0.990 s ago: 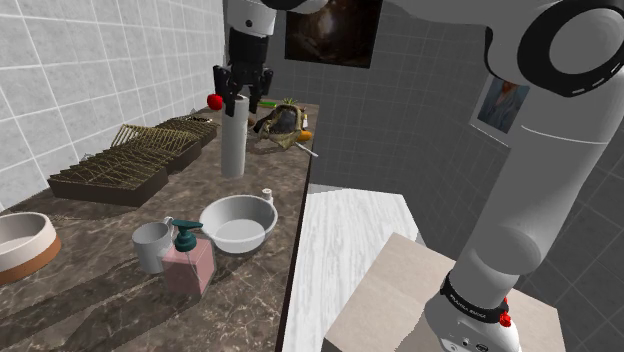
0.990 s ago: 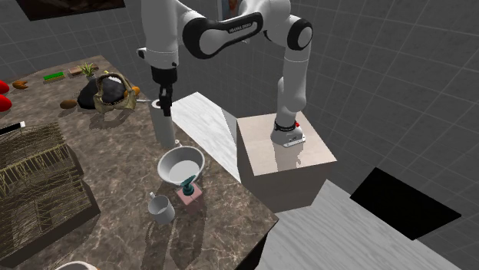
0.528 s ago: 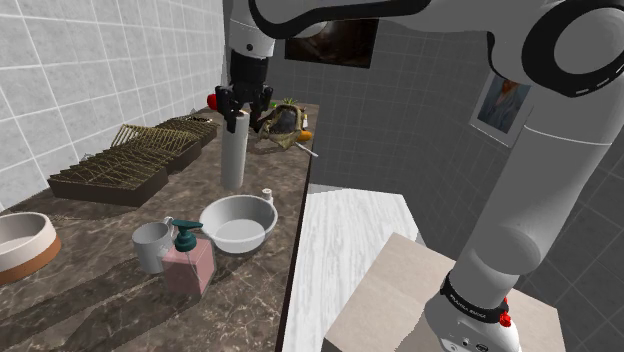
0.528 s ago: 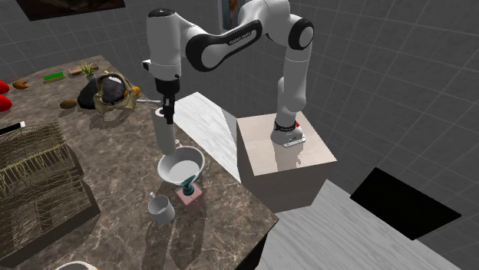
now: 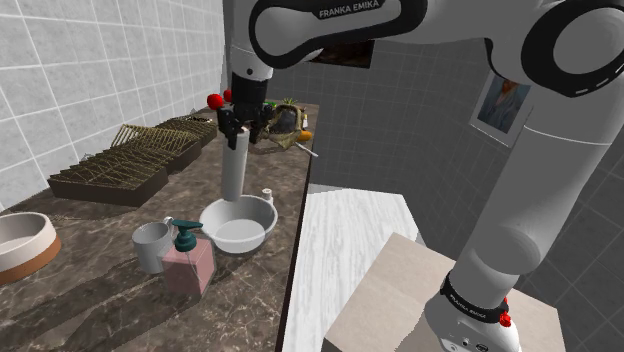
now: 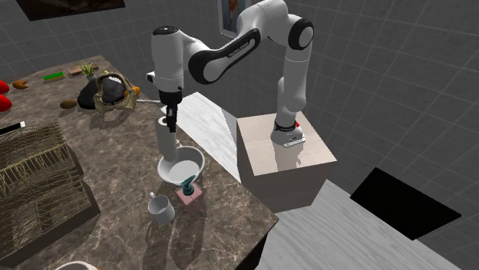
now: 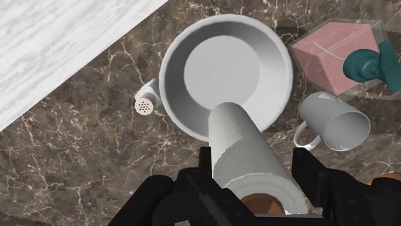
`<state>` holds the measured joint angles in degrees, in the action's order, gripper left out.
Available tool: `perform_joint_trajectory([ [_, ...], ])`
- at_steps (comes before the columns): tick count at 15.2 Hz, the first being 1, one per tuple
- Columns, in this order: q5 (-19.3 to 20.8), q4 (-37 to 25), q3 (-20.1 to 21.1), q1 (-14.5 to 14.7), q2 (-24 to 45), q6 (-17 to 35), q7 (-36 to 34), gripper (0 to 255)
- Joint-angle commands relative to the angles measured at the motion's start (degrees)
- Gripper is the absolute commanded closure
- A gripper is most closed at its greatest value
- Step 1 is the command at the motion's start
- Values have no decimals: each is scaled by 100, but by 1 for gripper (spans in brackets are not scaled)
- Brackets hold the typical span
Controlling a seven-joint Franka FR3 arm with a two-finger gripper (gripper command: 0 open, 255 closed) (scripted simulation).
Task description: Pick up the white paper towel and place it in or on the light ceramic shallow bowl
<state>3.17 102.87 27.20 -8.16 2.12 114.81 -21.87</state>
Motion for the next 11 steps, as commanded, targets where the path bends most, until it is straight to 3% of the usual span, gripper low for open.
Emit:
perform_joint_trajectory([
  [1,7,141,-3,-3,8,152,-5,255],
  [7,65,559,-4,2,87,639,-55,255],
  [11,65,559,-4,2,87,639,-55,255],
])
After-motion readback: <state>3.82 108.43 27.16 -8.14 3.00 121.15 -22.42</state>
